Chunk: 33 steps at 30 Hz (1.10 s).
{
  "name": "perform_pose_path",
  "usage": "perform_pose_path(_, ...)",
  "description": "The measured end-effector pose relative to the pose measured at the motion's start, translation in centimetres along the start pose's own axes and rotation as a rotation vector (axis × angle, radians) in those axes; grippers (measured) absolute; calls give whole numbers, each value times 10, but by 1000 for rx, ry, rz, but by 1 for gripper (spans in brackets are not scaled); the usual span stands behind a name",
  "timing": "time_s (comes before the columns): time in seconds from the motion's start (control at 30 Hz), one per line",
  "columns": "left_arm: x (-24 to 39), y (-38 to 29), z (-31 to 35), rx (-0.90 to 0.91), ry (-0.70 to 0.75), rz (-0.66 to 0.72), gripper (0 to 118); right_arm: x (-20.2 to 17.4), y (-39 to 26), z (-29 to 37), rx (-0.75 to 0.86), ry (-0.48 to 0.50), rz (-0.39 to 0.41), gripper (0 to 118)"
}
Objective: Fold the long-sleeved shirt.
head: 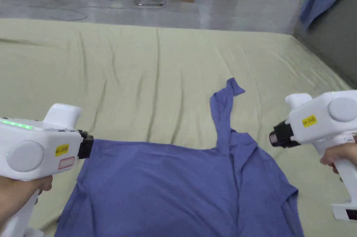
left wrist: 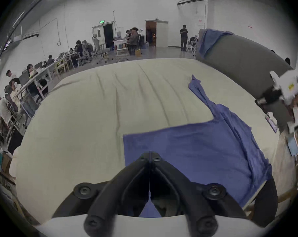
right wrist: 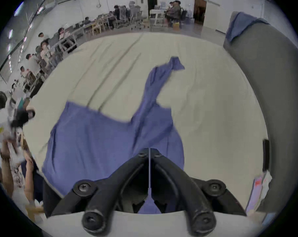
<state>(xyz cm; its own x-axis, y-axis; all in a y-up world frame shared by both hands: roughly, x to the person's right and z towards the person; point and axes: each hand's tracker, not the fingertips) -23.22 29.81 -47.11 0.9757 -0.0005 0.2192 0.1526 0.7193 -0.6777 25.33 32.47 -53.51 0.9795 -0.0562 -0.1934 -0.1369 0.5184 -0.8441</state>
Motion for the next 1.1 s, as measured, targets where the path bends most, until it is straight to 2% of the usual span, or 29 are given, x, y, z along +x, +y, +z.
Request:
perform_pose_path(0.1, -1, 7, -27, -1, -69, 55, 0, 4, 76, -59, 36, -30, -21, 1)
perform_pose_path(0.13, 3, 10, -36, -5, -83, 55, 0, 9, 98, -81, 59, -35, -31, 17)
perform_pose_path(0.17, 5, 11, -43, -11, -79, 50, 0, 15, 118, -106, 75, -42, -37, 53)
perform_pose_path(0.2, 8, 11, -48, -15, -76, 46, 0, 16, 139, -132, 66, -46, -45, 108)
perform_pose_path(0.23, 11, 10, -53, -17, -77, 33, 0, 22, 154, -158, 45, -78, -70, 118)
perform_pose_path(0.27, 14, 12, -59, -20, -81, 20, 0, 29, 170, -178, 52, -115, -89, 116)
perform_pose_path(0.37, 22, 5, -70, -29, -109, -4, 0, 32, 201, -234, 13, -131, -199, 116)
perform_pose_path(0.43, 25, 2, -77, -45, -125, -6, 0, 33, 211, -260, -9, -137, -205, 114)
perform_pose_path(0.47, 26, -1, -80, -54, -134, -5, 0, 35, 204, -271, -12, -150, -213, 107)
perform_pose_path(0.53, 27, -4, -85, -64, -142, -3, 0, 32, 204, -278, 26, -157, -196, 80)
perform_pose_path(0.6, 30, -8, -90, -81, -148, -1, 0, 29, 202, -285, 30, -192, -214, 41)
perform_pose_path(0.67, 32, -10, -93, -87, -153, -3, 0, 28, 199, -291, -26, -198, -248, 39)
perform_pose_path(0.7, 34, -11, -92, -90, -152, 4, 0, 30, 195, -295, -86, -151, -252, 29)
perform_pose_path(0.73, 35, -12, -92, -89, -155, 11, 0, 27, 194, -294, -74, -167, -238, 12)
perform_pose_path(0.77, 36, -12, -89, -83, -160, 22, 0, 26, 192, -287, -50, -176, -229, 0)
perform_pose_path(0.9, 39, -10, -77, -82, -170, 35, 0, 19, 178, -242, -44, -153, -213, 0)
perform_pose_path(0.97, 39, -8, -65, -73, -167, 22, 0, 15, 163, -198, 29, -91, -191, 0)
perform_pose_path(1.03, 41, -8, -51, -56, -167, 20, 0, 10, 143, -153, 90, -40, -151, 0)
perform_pose_path(1.1, 40, -8, -34, -33, -175, 28, 0, -2, 108, -93, 196, -48, -85, 0)
